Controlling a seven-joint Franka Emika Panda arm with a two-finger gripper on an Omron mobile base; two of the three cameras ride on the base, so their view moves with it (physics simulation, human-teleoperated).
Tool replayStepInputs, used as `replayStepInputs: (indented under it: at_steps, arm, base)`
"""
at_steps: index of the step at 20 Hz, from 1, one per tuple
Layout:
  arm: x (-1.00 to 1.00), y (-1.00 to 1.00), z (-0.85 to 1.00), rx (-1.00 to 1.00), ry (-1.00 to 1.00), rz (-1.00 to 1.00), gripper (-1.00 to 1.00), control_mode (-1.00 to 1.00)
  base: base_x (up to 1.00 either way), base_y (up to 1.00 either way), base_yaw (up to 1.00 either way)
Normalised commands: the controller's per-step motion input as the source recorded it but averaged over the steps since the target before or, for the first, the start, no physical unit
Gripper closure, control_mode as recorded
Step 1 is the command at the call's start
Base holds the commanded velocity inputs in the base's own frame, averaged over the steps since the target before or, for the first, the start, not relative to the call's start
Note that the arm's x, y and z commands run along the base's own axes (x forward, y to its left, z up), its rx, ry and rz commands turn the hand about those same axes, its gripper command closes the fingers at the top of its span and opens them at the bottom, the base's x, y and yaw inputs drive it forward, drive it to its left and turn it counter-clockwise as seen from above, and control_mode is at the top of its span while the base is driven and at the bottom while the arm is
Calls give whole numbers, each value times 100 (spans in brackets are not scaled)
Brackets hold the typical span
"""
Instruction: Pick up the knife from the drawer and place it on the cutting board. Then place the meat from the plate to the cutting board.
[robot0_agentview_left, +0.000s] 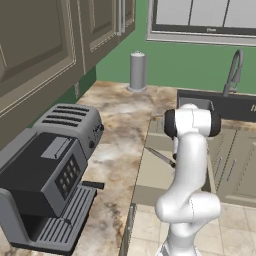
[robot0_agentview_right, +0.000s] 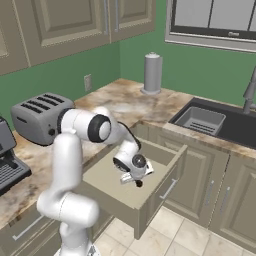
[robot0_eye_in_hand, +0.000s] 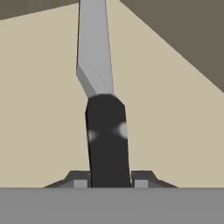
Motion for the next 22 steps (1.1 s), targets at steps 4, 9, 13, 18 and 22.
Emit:
replayStepInputs:
  at_steps: [4,9,13,18,22]
  arm:
    - [0,-43,74,0,14,-12,100,-100]
    - [0,0,100,0,0,-5,100,-100]
    - [-8,-17,100,0,-2,-9,100,-100]
    - [-21,-26,100,1,-6,-15,100,-100]
    - [-12,-15,100,2,-1,-15,100,-100]
  base:
    - [0,0,0]
    - [0,0,0]
    - [0,0,0]
    - [0,0,0]
    - [0,0,0]
